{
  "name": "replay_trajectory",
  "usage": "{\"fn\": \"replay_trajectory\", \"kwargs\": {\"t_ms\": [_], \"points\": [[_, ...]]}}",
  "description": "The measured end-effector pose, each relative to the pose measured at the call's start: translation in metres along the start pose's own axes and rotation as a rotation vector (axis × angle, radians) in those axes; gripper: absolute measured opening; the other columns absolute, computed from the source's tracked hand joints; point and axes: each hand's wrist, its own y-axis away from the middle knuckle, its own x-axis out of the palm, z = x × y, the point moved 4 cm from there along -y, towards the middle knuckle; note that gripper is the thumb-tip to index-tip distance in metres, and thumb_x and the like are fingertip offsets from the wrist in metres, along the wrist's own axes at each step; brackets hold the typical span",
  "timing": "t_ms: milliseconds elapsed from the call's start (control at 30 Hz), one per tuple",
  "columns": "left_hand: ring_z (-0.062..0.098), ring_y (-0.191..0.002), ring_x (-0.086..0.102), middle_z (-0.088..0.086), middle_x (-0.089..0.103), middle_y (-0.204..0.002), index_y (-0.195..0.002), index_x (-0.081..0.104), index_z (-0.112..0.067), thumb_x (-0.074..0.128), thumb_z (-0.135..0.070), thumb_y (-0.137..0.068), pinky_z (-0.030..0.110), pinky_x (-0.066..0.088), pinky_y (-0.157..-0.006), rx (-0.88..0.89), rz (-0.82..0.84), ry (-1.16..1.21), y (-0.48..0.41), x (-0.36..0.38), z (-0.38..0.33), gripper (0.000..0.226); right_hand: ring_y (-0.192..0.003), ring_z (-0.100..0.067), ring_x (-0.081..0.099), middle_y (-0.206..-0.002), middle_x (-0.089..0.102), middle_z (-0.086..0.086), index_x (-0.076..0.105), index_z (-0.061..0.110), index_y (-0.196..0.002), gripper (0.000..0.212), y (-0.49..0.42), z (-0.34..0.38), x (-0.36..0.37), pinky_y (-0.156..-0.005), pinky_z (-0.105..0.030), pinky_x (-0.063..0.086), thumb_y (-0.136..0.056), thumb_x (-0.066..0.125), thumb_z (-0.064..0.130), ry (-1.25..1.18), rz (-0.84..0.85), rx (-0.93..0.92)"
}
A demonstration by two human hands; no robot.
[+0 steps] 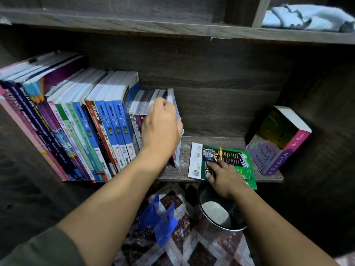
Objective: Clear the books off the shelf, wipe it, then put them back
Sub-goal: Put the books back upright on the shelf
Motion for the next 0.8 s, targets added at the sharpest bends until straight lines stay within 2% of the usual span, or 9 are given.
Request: {"fn": "replay_trajectory", "kwargs": {"t_ms": [67, 167, 233, 300, 400, 533, 667, 733, 800], "points": [[0.029, -0.089, 0.058, 0.011, 0.048, -0.113, -0.108, 0.049, -0.006, 0.056, -0.006, -0.091, 0.03, 0.035, -0.066, -0.101, 0.079, 0.07, 0.009, 0.003, -0.008, 0.018, -0.143, -0.03, 0.021, -0.161, 0.014, -0.003, 0.022, 0.038, -0.151, 0.057, -0.002, 0.001, -0.001, -0.114, -0.049, 0.026, -0.097, 0.039, 0.051, -0.001, 0.018, 0.012], [0.03, -0.081, 0.059, 0.013, 0.05, -0.112, -0.138, 0.024, -0.016, 0.052, 0.006, -0.087, 0.033, 0.037, -0.059, -0.148, 0.217, -0.026, 0.021, 0.016, -0.014, 0.063, -0.142, -0.033, 0.021, -0.16, 0.014, -0.006, 0.021, 0.035, -0.151, 0.059, -0.007, 0.005, -0.005, -0.114, -0.049, 0.027, -0.097, 0.043, 0.046, -0.017, 0.077, 0.043], [0.025, -0.072, 0.05, 0.011, 0.05, -0.107, -0.152, -0.005, -0.027, 0.058, -0.005, -0.088, 0.035, 0.035, -0.056, -0.175, 0.283, -0.101, 0.021, 0.014, -0.007, 0.093, -0.141, -0.035, 0.026, -0.158, 0.02, -0.011, 0.024, 0.032, -0.151, 0.062, -0.011, 0.01, -0.009, -0.114, -0.045, 0.029, -0.096, 0.049, 0.042, -0.039, 0.131, 0.057], [0.022, -0.071, 0.044, 0.007, 0.047, -0.098, -0.152, -0.015, -0.032, 0.061, -0.021, -0.089, 0.035, 0.035, -0.058, -0.174, 0.31, -0.12, 0.022, 0.006, 0.001, 0.099, -0.137, -0.032, 0.037, -0.152, 0.033, -0.013, 0.034, 0.028, -0.148, 0.058, -0.016, 0.019, -0.018, -0.112, -0.036, 0.033, -0.094, 0.053, 0.036, -0.105, 0.129, 0.026], [0.028, -0.078, 0.05, 0.006, 0.046, -0.09, -0.154, -0.003, -0.032, 0.05, -0.029, -0.094, 0.036, 0.036, -0.065, -0.141, 0.289, -0.123, 0.023, -0.013, 0.009, 0.08, -0.131, -0.029, 0.045, -0.144, 0.047, -0.014, 0.041, 0.02, -0.145, 0.05, -0.021, 0.041, -0.039, -0.106, -0.032, 0.038, -0.096, 0.05, 0.028, -0.26, 0.009, -0.052], [0.039, -0.097, 0.059, 0.015, 0.062, -0.106, -0.152, 0.023, -0.031, 0.039, -0.021, -0.098, 0.038, 0.04, -0.071, -0.063, 0.29, -0.208, 0.027, -0.03, 0.028, 0.058, -0.129, -0.034, 0.043, -0.139, 0.046, -0.019, 0.038, 0.018, -0.146, 0.051, -0.018, 0.08, -0.073, -0.102, -0.032, 0.036, -0.097, 0.05, 0.017, -0.399, -0.181, -0.208], [0.035, -0.105, 0.058, 0.012, 0.061, -0.114, -0.152, 0.024, -0.022, 0.038, -0.035, -0.103, 0.039, 0.042, -0.079, 0.003, 0.366, -0.258, 0.045, -0.045, 0.047, 0.052, -0.126, -0.03, 0.045, -0.139, 0.044, -0.015, 0.037, 0.019, -0.146, 0.056, -0.009, 0.123, -0.097, -0.101, -0.027, 0.033, -0.093, 0.047, 0.004, -0.57, -0.375, -0.368], [0.034, -0.106, 0.058, 0.012, 0.061, -0.115, -0.141, 0.039, -0.017, 0.039, -0.042, -0.102, 0.038, 0.043, -0.082, -0.015, 0.396, -0.289, 0.05, -0.052, 0.06, 0.047, -0.129, -0.029, 0.043, -0.144, 0.039, -0.015, 0.036, 0.02, -0.147, 0.06, -0.005, 0.147, -0.103, -0.105, -0.027, 0.031, -0.091, 0.045, 0.001, -0.606, -0.416, -0.443], [0.034, -0.101, 0.06, 0.01, 0.062, -0.109, -0.121, 0.053, -0.014, 0.039, -0.043, -0.101, 0.038, 0.044, -0.078, -0.014, 0.378, -0.331, 0.054, -0.058, 0.071, 0.038, -0.136, -0.032, 0.034, -0.151, 0.028, -0.014, 0.034, 0.026, -0.148, 0.064, -0.001, 0.17, -0.106, -0.112, -0.036, 0.03, -0.089, 0.046, 0.006, -0.542, -0.449, -0.496]]}}
